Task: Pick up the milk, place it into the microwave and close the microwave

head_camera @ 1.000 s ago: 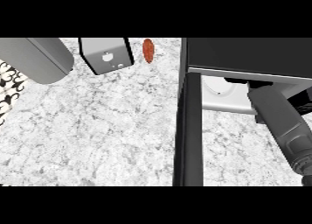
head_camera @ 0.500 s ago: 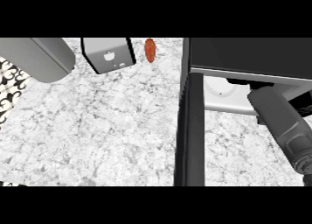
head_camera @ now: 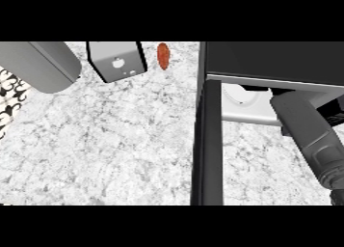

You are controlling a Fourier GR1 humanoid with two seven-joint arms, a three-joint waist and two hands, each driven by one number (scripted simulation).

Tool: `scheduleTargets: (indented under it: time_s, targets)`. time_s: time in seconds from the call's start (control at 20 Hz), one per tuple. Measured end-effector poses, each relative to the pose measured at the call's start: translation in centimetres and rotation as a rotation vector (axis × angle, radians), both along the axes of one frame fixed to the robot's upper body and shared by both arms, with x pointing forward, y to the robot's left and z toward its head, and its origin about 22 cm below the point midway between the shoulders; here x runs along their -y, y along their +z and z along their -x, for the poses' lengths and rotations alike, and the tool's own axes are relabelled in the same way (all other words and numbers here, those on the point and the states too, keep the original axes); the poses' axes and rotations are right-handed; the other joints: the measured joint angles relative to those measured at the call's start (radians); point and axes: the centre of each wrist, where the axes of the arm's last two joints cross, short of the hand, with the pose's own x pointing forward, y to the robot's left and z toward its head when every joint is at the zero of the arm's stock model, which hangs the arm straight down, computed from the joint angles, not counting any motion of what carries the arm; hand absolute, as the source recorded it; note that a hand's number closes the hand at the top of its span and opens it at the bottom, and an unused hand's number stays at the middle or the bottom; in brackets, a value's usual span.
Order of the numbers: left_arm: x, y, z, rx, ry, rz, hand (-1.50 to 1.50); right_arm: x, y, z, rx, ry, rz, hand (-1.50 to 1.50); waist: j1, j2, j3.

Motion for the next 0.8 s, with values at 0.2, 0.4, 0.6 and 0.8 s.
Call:
scheduleTargets:
  time_s: [0.2,0.4,0.6,0.8]
  targets:
    - [0.7,-0.3,-0.3,-0.002,-0.058,0.004,-1.5,0.2,-0.3,0.2,-0.011,0.067,-0.102,-1.5,-0.009,-0.004,0.0]
    - [1.7,-0.5,-0.6,-0.002,-0.11,0.009,-1.5,0.0,-1.6,0.9,-0.016,0.13,-0.217,-1.5,-0.025,-0.013,0.0]
    - [2.9,-0.6,-0.8,0.003,-0.151,0.015,-1.5,0.0,-2.4,1.4,-0.031,0.192,-0.335,-1.5,-0.038,-0.022,-0.003]
    - [4.1,-0.6,-1.4,-0.009,-0.181,0.016,1.5,-0.4,-3.5,1.9,-0.044,0.245,-0.44,-1.5,-0.051,-0.032,-0.007]
